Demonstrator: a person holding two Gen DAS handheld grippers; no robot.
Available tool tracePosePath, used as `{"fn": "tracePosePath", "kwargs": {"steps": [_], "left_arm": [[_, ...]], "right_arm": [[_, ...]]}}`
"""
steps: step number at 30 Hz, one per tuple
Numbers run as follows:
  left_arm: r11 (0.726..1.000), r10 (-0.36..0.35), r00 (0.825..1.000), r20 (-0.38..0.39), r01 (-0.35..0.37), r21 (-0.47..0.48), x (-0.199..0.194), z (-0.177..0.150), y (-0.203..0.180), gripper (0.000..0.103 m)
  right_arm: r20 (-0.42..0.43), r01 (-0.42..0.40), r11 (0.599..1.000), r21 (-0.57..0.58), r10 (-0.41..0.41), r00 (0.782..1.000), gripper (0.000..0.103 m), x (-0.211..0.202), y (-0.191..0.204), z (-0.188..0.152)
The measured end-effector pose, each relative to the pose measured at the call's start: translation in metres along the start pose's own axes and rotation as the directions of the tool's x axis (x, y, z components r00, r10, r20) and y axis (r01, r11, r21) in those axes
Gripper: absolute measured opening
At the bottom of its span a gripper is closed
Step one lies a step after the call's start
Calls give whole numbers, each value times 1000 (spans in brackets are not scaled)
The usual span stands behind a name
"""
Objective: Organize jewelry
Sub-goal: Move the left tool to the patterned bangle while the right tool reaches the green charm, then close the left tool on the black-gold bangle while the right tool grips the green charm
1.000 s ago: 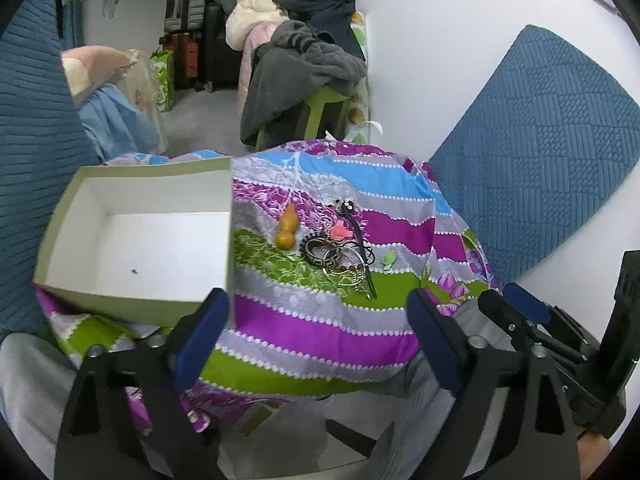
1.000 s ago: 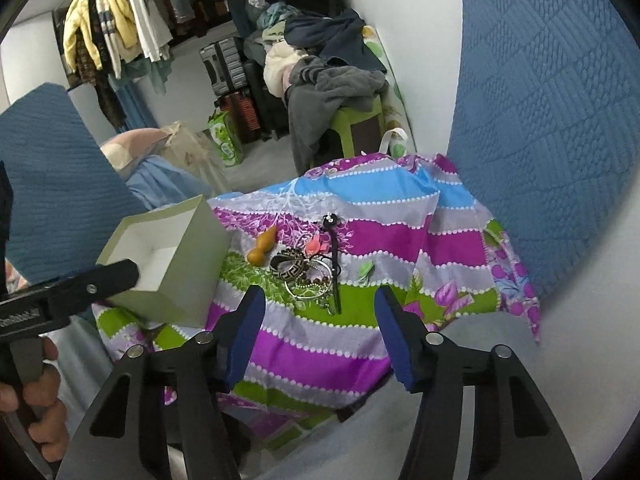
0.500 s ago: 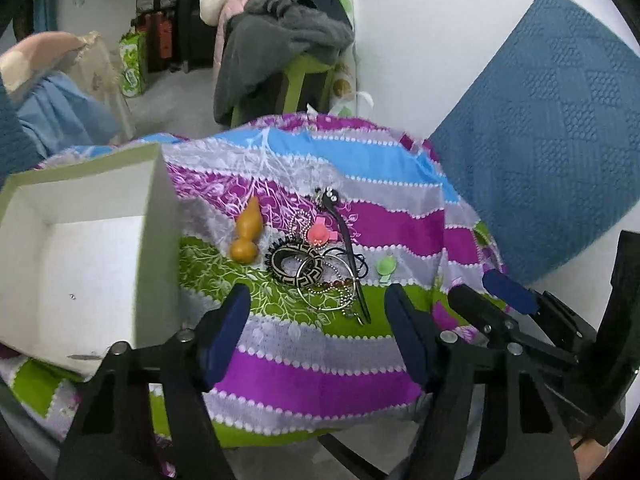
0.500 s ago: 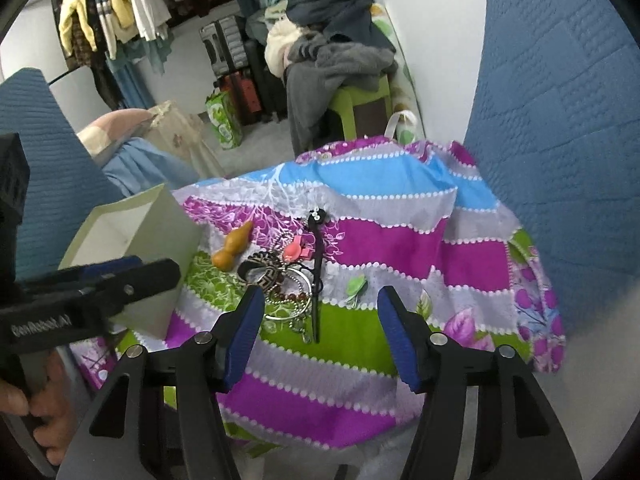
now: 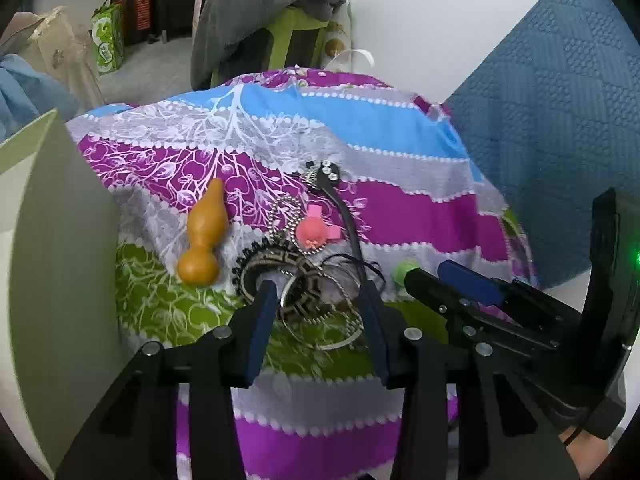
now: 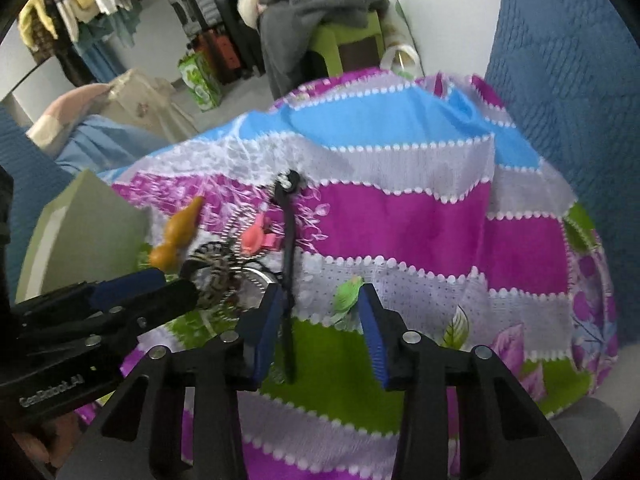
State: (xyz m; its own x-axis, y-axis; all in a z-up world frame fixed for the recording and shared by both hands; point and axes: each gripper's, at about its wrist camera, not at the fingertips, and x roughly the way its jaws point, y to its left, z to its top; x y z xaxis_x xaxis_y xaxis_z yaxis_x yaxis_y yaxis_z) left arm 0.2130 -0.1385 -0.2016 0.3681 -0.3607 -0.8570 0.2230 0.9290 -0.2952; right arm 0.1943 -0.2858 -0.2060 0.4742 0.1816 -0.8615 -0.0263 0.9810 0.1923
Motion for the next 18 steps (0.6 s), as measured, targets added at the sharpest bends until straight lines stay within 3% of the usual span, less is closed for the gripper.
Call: {"fn": "tracePosePath", "kwargs": {"steps": [5,10,13,18], "left_arm": [[1000,8,999,-53,-8,9,22,-3,3,32],[1000,22,998,-57,-22,6,28,-7,5,28],[999,31,998,-57,-31,9,30,-7,5,10],[1000,11,999,-38,-11,-7,23,-5,5,9]], "right_arm": [[-45,40,999,8,-40,998,29,17,-2,3],[-84,66,998,-11,-66,994,20,29,-1,1],[-77,72,997,-29,-74,994,16,28,2,0],[-56,71,997,-24,-73,996,16,20,5,-1]]}}
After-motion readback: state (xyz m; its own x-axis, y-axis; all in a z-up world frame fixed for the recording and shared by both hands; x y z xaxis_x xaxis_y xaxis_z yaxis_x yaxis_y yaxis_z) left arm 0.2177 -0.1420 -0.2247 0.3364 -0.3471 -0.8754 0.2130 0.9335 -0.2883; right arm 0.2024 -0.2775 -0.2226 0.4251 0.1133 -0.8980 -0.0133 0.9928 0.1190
